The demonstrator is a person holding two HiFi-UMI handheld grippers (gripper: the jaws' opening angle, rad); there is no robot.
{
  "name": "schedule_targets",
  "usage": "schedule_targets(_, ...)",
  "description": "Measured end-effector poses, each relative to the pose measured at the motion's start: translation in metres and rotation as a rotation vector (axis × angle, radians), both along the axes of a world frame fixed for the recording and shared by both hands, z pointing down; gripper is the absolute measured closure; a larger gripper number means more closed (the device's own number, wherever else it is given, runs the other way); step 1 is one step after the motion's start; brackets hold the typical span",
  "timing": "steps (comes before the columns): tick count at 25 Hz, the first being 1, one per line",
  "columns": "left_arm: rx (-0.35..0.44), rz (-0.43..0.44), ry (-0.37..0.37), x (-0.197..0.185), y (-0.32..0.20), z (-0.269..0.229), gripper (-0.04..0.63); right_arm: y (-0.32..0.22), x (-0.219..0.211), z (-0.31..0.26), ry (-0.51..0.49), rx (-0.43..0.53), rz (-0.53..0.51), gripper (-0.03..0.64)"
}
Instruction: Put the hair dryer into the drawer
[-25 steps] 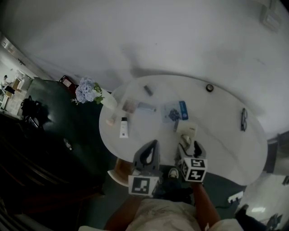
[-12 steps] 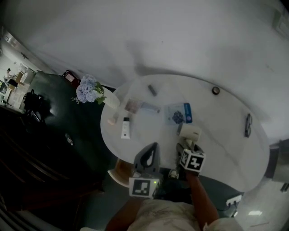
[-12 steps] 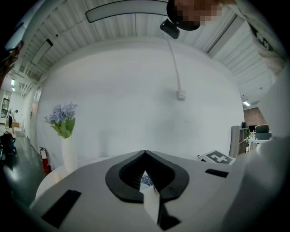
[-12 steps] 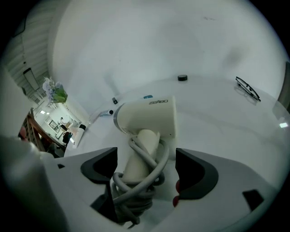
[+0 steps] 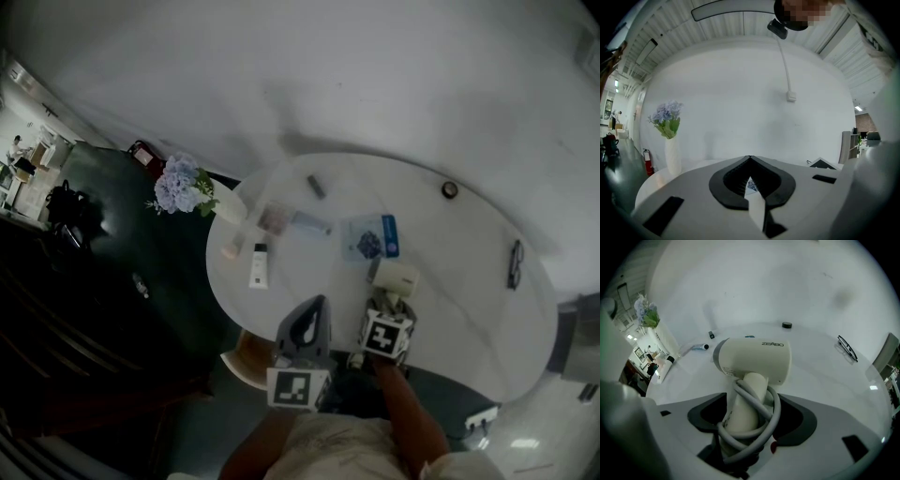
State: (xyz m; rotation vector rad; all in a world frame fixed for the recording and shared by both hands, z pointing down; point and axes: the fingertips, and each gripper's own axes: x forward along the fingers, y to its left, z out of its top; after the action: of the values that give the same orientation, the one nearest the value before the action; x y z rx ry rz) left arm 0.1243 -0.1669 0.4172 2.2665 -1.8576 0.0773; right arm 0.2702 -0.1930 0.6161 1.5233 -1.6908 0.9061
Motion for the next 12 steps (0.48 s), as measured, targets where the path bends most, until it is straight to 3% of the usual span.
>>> schedule_targets(5,-0.006,-0.005,0.012,0.0025,-0.0003,-0.0008,0.593,-0.0005,-0.0006,-0.0027,-0.022,0.009,-0.015,0.340)
schedule_targets(12,-0.003,-0.026,0.007,-0.0016,0.0035,-0.0030,0.594,0.0049,-0.0029,-0.0078,-0.064,0.021,-0.075,0.350)
